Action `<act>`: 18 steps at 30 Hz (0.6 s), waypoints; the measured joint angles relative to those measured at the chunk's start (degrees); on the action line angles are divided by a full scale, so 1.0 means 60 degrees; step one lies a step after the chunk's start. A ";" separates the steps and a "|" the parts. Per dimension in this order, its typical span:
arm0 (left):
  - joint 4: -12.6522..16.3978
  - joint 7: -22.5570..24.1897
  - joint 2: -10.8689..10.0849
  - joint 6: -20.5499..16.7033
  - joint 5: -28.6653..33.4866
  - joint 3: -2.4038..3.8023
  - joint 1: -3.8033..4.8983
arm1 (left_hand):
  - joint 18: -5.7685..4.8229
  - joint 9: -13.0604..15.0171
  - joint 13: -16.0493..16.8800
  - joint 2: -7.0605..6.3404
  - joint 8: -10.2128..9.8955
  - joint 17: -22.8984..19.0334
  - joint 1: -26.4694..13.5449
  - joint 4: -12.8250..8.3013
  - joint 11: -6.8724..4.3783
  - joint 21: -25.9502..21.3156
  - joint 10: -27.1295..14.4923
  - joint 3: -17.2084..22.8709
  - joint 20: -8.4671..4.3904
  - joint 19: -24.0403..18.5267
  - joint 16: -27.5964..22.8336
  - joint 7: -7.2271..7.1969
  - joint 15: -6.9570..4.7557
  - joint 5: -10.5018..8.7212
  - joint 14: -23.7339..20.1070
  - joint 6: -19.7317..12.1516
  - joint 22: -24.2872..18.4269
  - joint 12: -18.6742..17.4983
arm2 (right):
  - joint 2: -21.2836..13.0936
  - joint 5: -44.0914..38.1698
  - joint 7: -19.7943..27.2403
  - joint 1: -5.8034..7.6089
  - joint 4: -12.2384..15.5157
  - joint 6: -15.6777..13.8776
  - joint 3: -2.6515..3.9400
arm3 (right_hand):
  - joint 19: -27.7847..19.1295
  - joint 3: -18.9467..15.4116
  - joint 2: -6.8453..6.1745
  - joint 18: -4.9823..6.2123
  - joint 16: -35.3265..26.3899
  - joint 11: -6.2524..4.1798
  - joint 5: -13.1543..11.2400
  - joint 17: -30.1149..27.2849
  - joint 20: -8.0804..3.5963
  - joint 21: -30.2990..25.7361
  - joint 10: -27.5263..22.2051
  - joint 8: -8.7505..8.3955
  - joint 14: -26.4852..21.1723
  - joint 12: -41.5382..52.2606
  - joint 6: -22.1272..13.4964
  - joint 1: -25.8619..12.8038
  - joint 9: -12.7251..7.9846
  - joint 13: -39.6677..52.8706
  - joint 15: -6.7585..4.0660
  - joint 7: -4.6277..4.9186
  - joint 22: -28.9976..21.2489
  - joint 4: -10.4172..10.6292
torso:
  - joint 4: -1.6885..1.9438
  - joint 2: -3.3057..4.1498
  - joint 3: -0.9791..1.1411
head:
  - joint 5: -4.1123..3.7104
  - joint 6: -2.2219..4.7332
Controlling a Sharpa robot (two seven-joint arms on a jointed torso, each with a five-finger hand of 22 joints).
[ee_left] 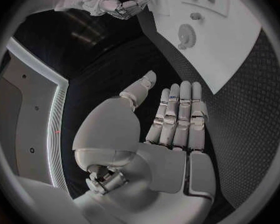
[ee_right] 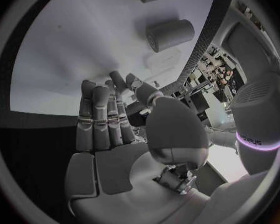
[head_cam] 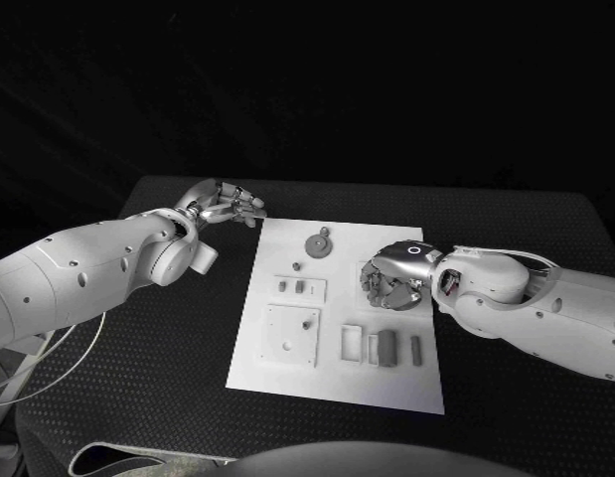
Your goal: Assemble the parts on the task board
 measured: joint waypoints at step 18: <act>0.0003 -0.0001 -0.0011 0.0034 0.0000 0.0000 0.0000 | 0.0000 0.0001 -0.0003 0.0000 0.0000 0.0008 0.0000 0.0000 0.0000 0.0000 0.0000 0.0000 0.0031 0.0031 -0.0033 0.0000 0.0000 0.0000 0.0000 0.0000 -0.0008 0.0000 | -0.0024 -0.0317 -0.0166 -0.0013 0.0122 -0.0370 0.0003 | 0.0358 0.0009 0.0535 -0.0145 0.0612 -0.0310 -0.0034 0.0339 -0.0287 0.0537 0.0594 0.0190 0.0312 0.0197 0.0606 0.0245 0.0016 0.0274 -0.0238 -0.0222 0.0000 -0.0145 | 0.0000 -0.0005 0.0012 | 0.0024 0.0004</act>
